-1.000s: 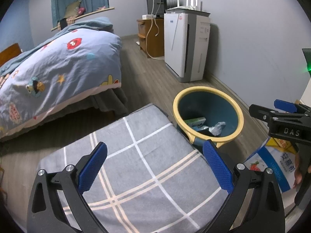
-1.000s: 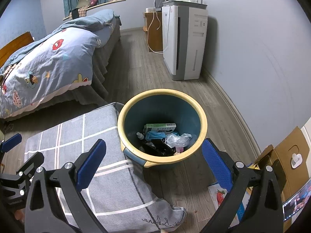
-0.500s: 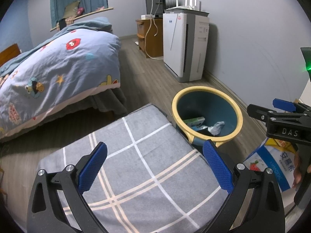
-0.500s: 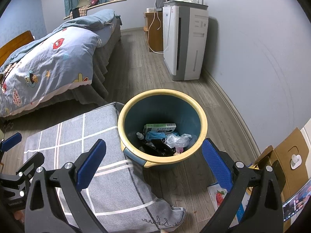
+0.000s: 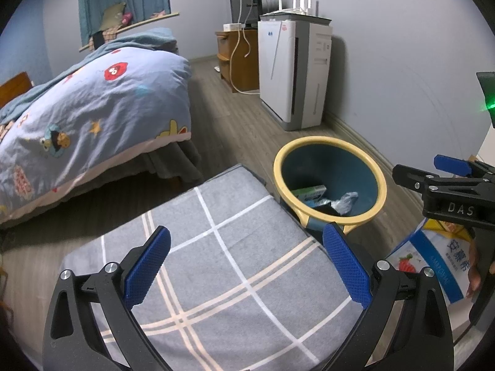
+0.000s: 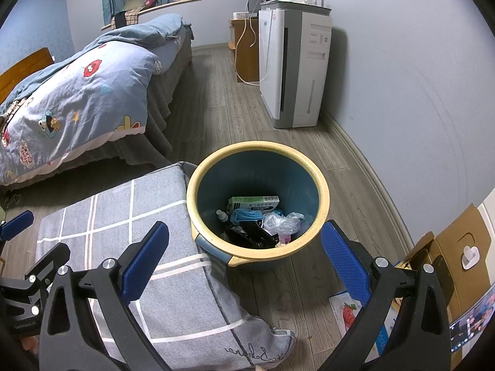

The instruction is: Collect trash

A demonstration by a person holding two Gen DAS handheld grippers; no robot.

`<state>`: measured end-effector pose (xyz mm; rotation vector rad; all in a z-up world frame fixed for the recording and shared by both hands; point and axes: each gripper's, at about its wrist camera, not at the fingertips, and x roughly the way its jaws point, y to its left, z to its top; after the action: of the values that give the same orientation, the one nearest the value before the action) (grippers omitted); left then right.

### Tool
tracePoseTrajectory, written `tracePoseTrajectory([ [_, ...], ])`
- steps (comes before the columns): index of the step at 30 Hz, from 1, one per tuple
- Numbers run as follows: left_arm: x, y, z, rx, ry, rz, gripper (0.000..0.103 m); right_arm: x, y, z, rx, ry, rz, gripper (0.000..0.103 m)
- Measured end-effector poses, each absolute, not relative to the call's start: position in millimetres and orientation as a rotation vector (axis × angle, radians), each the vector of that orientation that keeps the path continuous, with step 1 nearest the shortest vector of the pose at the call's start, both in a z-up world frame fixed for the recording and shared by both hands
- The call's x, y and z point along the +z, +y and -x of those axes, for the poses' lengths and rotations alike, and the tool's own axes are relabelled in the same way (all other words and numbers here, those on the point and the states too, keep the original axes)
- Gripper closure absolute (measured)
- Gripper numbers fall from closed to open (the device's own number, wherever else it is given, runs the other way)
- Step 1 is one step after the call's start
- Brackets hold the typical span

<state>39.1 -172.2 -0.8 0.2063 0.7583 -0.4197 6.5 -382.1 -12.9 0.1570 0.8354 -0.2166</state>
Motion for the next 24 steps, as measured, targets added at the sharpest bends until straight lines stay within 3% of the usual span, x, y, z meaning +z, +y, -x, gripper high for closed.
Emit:
tracePoseTrajectory([
  [24,-5.8,-167.8,-41.0,-0.434,0.772,-0.217,0.005,-17.7,-385.4,-10.8,-0.207,0.856,-0.150,0.006],
])
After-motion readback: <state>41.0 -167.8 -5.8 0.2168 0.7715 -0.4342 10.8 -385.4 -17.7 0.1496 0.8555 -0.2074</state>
